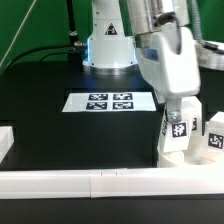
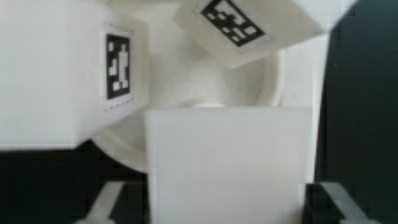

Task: Assemble stool

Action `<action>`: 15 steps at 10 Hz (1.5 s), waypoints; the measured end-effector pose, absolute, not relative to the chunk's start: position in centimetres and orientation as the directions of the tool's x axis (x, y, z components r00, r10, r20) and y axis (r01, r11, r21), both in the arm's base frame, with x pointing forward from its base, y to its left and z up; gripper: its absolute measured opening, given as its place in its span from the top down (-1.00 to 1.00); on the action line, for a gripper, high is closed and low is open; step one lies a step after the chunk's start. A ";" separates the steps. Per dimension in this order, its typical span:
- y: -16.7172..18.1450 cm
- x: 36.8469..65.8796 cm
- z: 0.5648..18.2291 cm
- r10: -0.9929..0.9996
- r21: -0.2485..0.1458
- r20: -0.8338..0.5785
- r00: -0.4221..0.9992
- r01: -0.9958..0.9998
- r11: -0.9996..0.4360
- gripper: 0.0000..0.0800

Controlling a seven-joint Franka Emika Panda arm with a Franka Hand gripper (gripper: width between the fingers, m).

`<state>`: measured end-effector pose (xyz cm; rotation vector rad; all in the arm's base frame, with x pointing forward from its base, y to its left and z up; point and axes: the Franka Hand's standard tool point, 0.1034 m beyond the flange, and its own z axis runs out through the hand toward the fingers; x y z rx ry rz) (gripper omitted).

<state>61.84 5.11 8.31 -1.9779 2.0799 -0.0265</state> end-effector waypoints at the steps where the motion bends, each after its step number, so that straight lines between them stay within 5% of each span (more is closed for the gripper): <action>1: 5.2 61.8 8.3 -0.977 -0.187 -0.196 -0.084 -0.975 0.121 0.16; 4: 5.2 61.8 8.3 -0.945 -0.155 -0.227 -0.236 -0.949 0.274 0.16; 9: 6.2 62.8 8.1 -0.592 -0.054 -0.352 -0.725 -0.616 0.786 0.16; 11: 7.3 62.5 8.1 -0.560 -0.031 -0.366 -0.743 -0.592 0.805 0.16; 13: 7.3 62.5 8.0 -0.600 -0.049 -0.364 -0.712 -0.629 0.776 0.16; 15: 7.1 62.4 8.8 -0.758 -0.092 -0.358 -0.546 -0.787 0.610 -0.48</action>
Offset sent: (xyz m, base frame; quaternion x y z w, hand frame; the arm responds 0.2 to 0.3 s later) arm 0.0000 0.0000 0.0000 0.0000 0.0000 0.1938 0.9810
